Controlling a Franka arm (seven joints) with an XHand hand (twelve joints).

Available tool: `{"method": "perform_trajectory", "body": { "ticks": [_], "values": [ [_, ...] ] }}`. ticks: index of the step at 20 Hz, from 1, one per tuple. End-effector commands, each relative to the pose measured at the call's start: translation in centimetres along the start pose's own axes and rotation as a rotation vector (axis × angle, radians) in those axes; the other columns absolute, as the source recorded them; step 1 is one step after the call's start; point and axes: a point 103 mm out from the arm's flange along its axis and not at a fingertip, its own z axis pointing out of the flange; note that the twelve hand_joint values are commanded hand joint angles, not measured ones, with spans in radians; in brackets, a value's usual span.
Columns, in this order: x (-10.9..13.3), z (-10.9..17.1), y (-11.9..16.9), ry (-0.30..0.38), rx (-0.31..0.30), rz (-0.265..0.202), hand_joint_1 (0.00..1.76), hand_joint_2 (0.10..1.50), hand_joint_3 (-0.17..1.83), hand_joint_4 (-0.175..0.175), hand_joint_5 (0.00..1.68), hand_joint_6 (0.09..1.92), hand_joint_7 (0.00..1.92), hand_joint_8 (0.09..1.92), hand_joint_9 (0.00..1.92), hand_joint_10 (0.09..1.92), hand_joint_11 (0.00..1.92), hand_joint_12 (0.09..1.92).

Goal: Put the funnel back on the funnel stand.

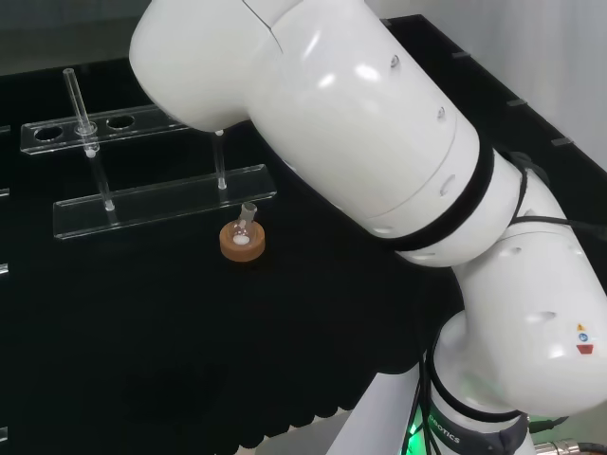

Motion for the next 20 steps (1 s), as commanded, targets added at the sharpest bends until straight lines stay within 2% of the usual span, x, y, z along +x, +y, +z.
{"method": "perform_trajectory", "body": {
  "ticks": [1, 11, 16, 20],
  "values": [
    [0.5, 1.4, 1.0, -0.008, 0.034, -0.008, 0.79, 0.80, 0.53, 0.035, 0.90, 0.71, 0.92, 0.63, 1.30, 0.27, 0.84, 1.18],
    [1.4, 3.2, 1.5, -0.008, 0.069, -0.019, 0.79, 0.80, 0.53, 0.032, 0.89, 0.71, 0.91, 0.62, 1.29, 0.27, 0.84, 1.18],
    [1.7, 4.1, 1.7, 0.006, 0.083, -0.021, 0.78, 0.77, 0.53, -0.019, 0.68, 0.75, 0.78, 0.67, 1.15, 0.28, 0.77, 1.20],
    [1.9, 4.6, 1.7, 0.016, 0.102, -0.023, 0.76, 0.75, 0.53, -0.044, 0.49, 0.63, 0.61, 0.72, 0.96, 0.34, 0.69, 1.24]
  ]
}}
